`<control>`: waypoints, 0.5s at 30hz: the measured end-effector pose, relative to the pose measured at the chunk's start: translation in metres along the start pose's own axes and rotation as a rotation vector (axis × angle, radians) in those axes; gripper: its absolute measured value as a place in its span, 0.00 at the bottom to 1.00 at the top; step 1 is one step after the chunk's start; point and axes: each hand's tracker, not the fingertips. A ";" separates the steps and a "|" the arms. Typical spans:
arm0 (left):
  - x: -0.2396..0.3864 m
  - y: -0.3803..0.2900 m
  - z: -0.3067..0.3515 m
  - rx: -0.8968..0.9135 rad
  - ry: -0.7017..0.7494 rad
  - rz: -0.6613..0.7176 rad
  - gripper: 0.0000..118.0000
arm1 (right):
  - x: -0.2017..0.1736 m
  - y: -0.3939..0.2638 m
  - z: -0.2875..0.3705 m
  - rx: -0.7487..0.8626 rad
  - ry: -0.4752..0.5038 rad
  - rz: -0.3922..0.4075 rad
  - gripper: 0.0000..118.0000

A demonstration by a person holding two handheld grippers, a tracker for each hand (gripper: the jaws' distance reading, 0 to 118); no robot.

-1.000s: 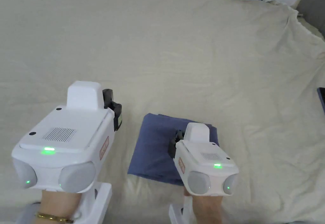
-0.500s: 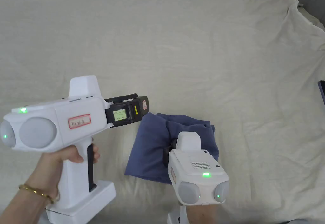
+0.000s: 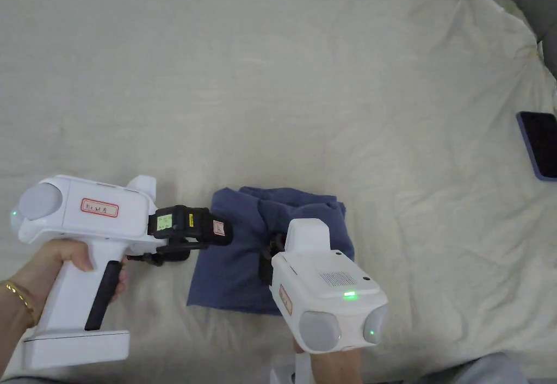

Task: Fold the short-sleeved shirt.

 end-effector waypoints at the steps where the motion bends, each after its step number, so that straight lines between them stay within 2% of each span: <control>1: -0.002 0.002 -0.002 -0.012 -0.016 0.014 0.89 | 0.000 0.000 0.000 -0.001 0.001 -0.007 0.00; 5: -0.009 0.006 -0.011 -0.032 -0.107 0.059 0.88 | 0.000 0.001 0.000 -0.007 0.006 -0.029 0.00; 7: -0.009 0.008 -0.016 -0.047 -0.127 0.075 0.83 | 0.001 0.002 0.000 -0.010 0.008 -0.036 0.00; 9: -0.011 0.009 -0.025 -0.063 -0.124 0.087 0.58 | 0.001 0.002 0.000 -0.013 0.010 -0.052 0.00; 11: -0.010 0.007 -0.035 -0.072 -0.026 0.049 0.28 | 0.003 0.003 0.000 -0.018 0.014 -0.065 0.00; 15: -0.007 0.001 -0.031 -0.047 -0.040 0.058 0.20 | 0.005 0.005 0.000 -0.024 0.025 -0.086 0.00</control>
